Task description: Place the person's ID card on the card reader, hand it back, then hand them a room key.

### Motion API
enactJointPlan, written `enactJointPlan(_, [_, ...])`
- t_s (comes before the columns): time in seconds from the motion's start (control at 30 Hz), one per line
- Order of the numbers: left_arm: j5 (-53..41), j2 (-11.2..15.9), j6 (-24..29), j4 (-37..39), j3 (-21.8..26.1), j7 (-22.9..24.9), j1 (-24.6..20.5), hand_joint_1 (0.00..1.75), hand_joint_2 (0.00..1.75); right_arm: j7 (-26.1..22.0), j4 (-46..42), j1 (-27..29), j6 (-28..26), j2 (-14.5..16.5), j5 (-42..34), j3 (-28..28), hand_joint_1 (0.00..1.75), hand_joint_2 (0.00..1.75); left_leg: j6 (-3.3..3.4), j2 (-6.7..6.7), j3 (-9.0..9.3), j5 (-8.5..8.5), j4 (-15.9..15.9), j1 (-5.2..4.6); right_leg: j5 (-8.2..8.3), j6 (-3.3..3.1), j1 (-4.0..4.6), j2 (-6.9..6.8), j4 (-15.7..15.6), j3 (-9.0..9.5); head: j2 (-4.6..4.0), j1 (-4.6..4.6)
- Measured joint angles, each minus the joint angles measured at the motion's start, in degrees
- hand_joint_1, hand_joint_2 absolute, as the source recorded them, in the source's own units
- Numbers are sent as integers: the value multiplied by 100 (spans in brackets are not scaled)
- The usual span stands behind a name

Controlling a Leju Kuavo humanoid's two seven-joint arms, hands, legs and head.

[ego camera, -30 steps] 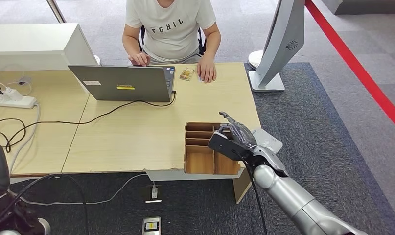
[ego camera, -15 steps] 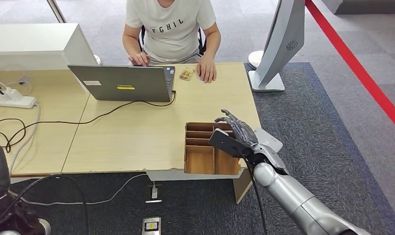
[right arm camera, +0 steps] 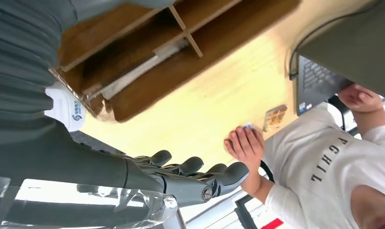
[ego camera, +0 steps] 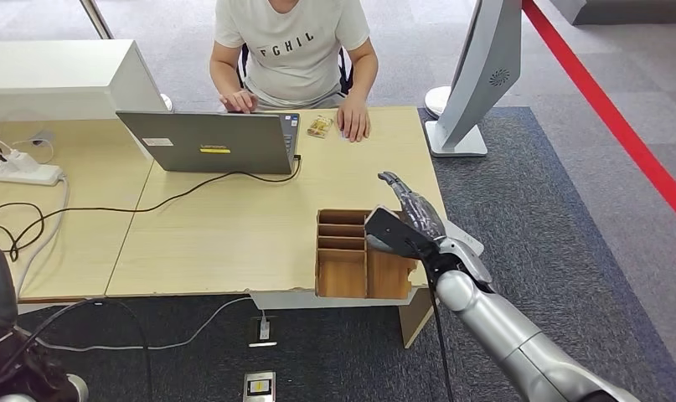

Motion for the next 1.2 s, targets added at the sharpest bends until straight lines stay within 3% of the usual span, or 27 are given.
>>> enactJointPlan(0.27, [-65,0,0,-1,4,53,33,0,175,193,-468,86,-272,-278,43,-288,0,175,0,0,1,0,0,0,0,0,0,0,-4,1,0,1])
enactJointPlan(0.6, [-184,0,0,-19,8,236,45,0,175,265,-941,775,-313,-651,-9,-887,0,175,0,-1,1,-1,0,0,0,0,0,1,-5,1,0,1])
enactJointPlan(0.87, [-214,0,0,-87,9,332,55,0,175,246,-1048,1199,-313,-723,-87,-1103,0,175,0,-1,0,-1,-1,0,0,0,0,1,-3,1,0,-1])
enactJointPlan(1.2, [-110,0,0,-81,-10,297,-61,0,175,168,-1131,1288,-246,-725,-89,-1136,0,175,0,-1,0,-1,0,0,0,0,0,1,-3,1,0,0])
